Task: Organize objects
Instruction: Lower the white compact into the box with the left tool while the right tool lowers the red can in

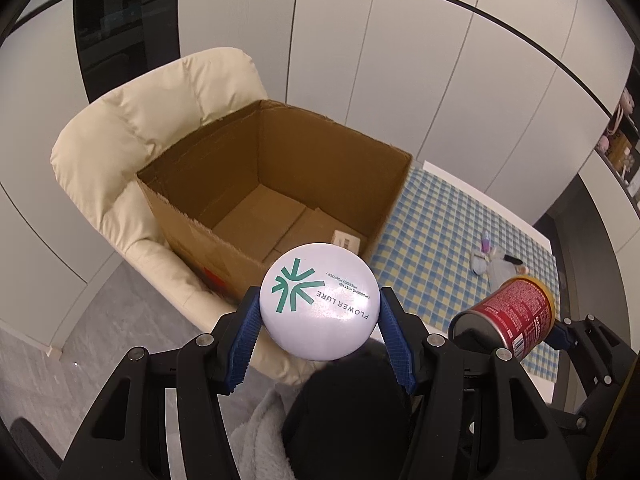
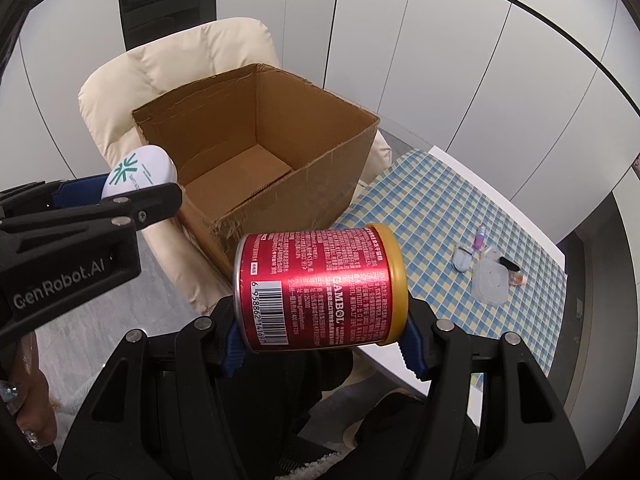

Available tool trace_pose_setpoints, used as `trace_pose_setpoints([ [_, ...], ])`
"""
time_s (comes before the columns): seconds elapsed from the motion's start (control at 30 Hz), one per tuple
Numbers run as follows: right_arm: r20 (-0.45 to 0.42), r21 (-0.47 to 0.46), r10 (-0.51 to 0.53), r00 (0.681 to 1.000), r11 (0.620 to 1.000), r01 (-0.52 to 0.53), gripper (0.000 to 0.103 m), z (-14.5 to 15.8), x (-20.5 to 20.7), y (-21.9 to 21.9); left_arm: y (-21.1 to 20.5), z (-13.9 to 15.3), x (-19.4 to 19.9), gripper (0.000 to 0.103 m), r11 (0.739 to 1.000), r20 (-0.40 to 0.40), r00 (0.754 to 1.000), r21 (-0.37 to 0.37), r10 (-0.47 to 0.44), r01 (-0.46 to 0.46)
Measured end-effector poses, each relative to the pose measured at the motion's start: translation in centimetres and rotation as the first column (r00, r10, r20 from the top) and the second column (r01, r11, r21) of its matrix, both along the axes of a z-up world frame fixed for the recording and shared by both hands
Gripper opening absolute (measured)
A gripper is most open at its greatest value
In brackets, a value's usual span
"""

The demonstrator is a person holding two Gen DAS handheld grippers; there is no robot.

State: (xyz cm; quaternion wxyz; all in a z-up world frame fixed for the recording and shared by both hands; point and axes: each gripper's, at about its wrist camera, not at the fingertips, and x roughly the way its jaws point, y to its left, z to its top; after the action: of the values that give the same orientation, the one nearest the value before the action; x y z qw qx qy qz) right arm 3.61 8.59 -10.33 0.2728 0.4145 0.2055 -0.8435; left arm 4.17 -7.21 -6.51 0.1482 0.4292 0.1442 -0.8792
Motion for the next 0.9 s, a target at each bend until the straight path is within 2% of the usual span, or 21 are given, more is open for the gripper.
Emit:
trace_pose_setpoints([
  [0.2, -0.036, 0.025, 0.018, 0.999, 1.000, -0.017, 0.064, -0.3, -2.3, -2.7, -2.4, -0.5, -2.5, 0.058, 0.999, 0.014, 0.999, 0.008, 0.032, -0.032],
  [0.57, -0.035, 0.027, 0.069, 0.997, 0.997, -0.068, 0.064, -1.2, -6.4, -8.3, -8.2, -1.4, -6.2, 0.058, 0.990, 0.026, 0.989, -0.003, 0.144, -0.144],
  [0.73, -0.051, 0.044, 0.082, 0.995, 0.996, -0.080, 0.064, -1.5, -7.7, -10.7, -9.2, -2.3, -7.9, 0.058, 0.984, 0.059, 0.983, -0.046, 0.175, -0.173],
  [0.9, -0.048, 0.073, 0.094, 0.994, 0.993, -0.090, 0.064, -2.8, -8.8, -12.6, -9.7, -3.4, -9.0, 0.058, 0.984, 0.083, 0.980, -0.032, 0.180, -0.178],
])
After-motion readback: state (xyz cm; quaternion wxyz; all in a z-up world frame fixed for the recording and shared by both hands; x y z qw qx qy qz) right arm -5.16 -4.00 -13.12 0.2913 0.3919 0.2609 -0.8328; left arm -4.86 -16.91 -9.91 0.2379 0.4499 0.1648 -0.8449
